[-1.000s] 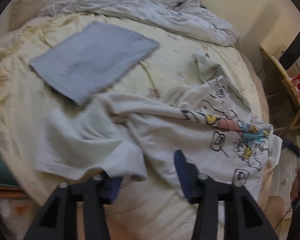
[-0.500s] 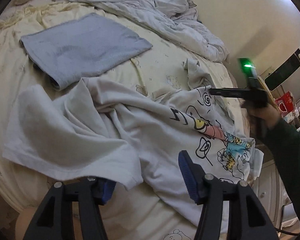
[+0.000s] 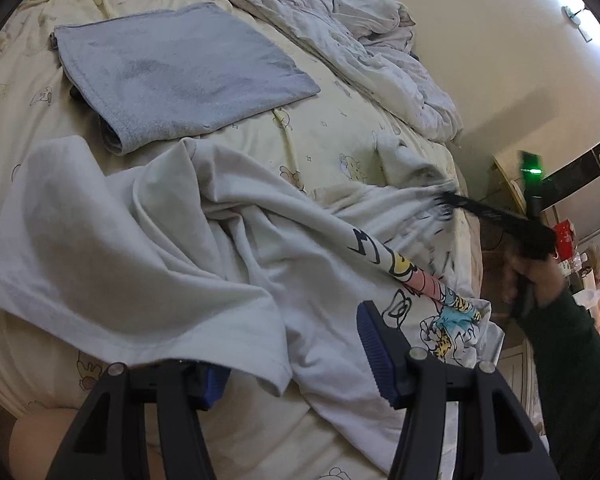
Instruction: Fold clothes
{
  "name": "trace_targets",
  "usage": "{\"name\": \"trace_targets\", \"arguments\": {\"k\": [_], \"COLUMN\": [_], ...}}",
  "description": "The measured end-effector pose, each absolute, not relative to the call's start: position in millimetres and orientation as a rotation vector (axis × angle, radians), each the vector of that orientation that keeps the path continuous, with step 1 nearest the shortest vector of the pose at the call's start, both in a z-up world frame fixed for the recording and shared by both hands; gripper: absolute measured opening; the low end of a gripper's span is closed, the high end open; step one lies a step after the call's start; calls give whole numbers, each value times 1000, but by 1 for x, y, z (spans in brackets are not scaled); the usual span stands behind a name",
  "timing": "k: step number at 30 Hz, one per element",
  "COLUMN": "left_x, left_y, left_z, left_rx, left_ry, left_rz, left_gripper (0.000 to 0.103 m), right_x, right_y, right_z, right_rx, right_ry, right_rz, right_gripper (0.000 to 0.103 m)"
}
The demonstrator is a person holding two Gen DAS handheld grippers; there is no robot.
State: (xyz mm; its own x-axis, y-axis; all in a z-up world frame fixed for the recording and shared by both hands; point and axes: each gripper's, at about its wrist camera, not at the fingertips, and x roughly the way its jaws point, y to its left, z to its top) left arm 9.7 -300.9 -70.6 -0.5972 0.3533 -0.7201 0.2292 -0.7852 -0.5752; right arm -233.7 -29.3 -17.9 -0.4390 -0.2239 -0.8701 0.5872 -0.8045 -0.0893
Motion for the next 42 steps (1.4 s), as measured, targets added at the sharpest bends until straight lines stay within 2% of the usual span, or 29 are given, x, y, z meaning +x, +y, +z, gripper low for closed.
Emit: {"name": "trace_targets", "arguments": {"k": [5, 8, 11, 14, 17, 21, 22, 25, 28, 30, 32, 33, 35, 36, 37, 40, 41, 42], "left_x": [10, 12, 12, 9, 8, 9, 10, 8, 7, 8, 8, 7, 7, 5, 4, -4, -6, -9], "left_y": [-299, -299, -300, -300, -298, -293, -291, -282, -268, -254, -238, -226, -203, -188, -174, -147, -142, -138], "left_z": [-69, -67, -68, -68, -68, -68, -68, -68, -70, -70, -70, -73, -81, -87, -94, -106, -102, -99], "left_rx": [-1369, -1355, -1357, -1359, -1369, -1393, -1400, -1425, -1455, -1471, -1493, -1514, -1558, -1597, -1628, -1690, -1660, -1631], "left_ry": [-984, -977, -980, -978, -963, -928, -913, -859, -801, -759, -740, -743, -741, -713, -685, -557, -518, -475], "left_rz": [2563, 2579, 2583, 2588, 2593, 2590, 2586, 2545, 2456, 2372, 2287, 2251, 2181, 2160, 2145, 2213, 2245, 2279], "left_gripper": [59, 59, 59, 59, 59, 59, 59, 59, 59, 59, 59, 62, 66, 66, 66, 66, 59, 17], "right_x": [-231, -234, -247, -258, -257, -252, -250, -248, -231, -211, -179, -161, -123, -104, -87, -36, -21, -7], "right_y": [19, 55, 117, 165, 179, 185, 185, 192, 194, 195, 193, 194, 194, 194, 195, 193, 192, 191], "right_z": [60, 94, 94, 65, 23, -18, -30, -66, -52, -28, -1, 8, 24, 31, 27, -1, -13, -26], "right_rx": [1099, 994, 1081, 1286, 1455, 1630, 1680, 1917, 1847, 1747, 1626, 1563, 1433, 1369, 1313, 1229, 1236, 1243], "right_ry": [362, 322, 194, 172, 270, 195, 182, 127, 123, 49, 29, 2, -114, -174, -261, -491, -511, -531], "right_rz": [-2468, -2664, -2858, -2934, -2912, -2801, -2763, -2555, -2560, -2571, -2615, -2630, -2628, -2622, -2593, -2463, -2441, -2419], "right_gripper": [14, 14, 14, 14, 14, 15, 19, 20, 22, 34, 35, 41, 65, 88, 95, 95, 95, 95]}}
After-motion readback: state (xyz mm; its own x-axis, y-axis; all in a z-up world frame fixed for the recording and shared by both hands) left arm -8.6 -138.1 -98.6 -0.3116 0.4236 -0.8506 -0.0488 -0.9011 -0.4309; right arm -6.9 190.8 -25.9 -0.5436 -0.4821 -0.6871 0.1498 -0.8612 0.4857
